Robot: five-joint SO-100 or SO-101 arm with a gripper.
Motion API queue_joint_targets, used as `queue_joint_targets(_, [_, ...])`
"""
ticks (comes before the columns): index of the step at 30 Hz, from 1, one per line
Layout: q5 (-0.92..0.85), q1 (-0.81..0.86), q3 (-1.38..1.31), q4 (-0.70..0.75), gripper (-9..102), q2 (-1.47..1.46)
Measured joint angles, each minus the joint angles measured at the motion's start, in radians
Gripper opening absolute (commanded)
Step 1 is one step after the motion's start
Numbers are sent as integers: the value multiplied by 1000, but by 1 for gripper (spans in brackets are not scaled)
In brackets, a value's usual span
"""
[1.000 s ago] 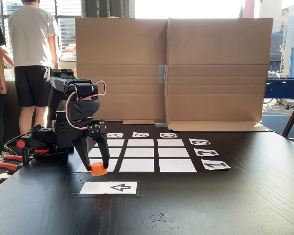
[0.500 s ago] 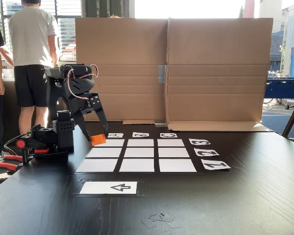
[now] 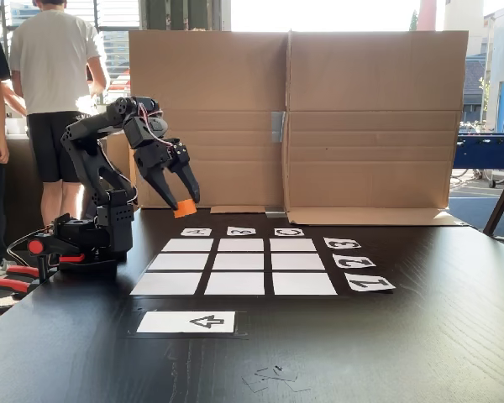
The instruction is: Pick up the round, orange token and place it in the grid on square A3.
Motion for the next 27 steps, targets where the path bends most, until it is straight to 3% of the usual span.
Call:
queue_joint_targets(16, [0, -505, 169, -14, -1, 38])
queue_joint_targets(27, [86, -750, 377, -218, -1, 35])
